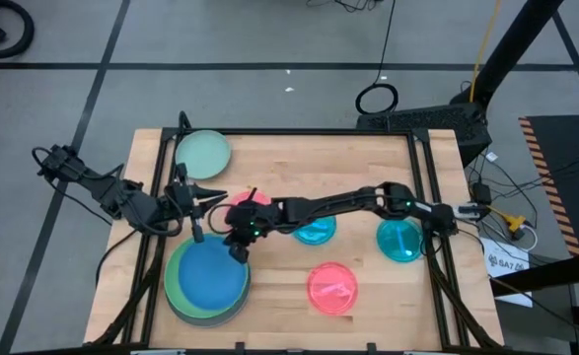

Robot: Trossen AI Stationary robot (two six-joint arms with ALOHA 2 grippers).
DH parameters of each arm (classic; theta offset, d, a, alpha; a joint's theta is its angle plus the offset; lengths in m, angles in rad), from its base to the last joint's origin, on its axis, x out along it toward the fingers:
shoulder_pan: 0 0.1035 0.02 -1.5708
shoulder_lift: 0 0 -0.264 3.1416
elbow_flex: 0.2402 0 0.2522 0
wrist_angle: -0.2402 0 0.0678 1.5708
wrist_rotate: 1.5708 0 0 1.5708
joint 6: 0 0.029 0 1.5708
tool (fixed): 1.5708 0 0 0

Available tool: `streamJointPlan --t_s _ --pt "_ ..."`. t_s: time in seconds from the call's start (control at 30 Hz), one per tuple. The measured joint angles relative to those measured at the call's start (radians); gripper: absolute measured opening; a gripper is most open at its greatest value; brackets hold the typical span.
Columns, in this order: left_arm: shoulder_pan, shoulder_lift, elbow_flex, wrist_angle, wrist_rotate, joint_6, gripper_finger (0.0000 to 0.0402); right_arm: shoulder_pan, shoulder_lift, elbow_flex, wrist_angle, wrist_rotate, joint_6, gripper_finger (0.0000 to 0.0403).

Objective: Stack plastic plates
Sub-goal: Stack the blue plate on the green plate

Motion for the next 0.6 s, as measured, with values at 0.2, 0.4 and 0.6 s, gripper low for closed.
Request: streamJointPlan --t_s 0.2,0.4,0.6 --pt "-0.001 0.0 0.0 -0.004 0.0 -0.023 0.0042 0.007 0.011 0.008 -0.053 0.069 -0.052 0.0002" --pt "-0.005 0.0 0.0 -0.029 0.0 -0.056 0.0042 0.016 0.011 0.008 -0.086 0.174 -0.096 0.0002" --pt "-0.006 0.0 0.0 -0.032 0.0 -0.07 0.0042 0.026 0.011 0.008 -0.079 0.213 -0.109 0.0003"
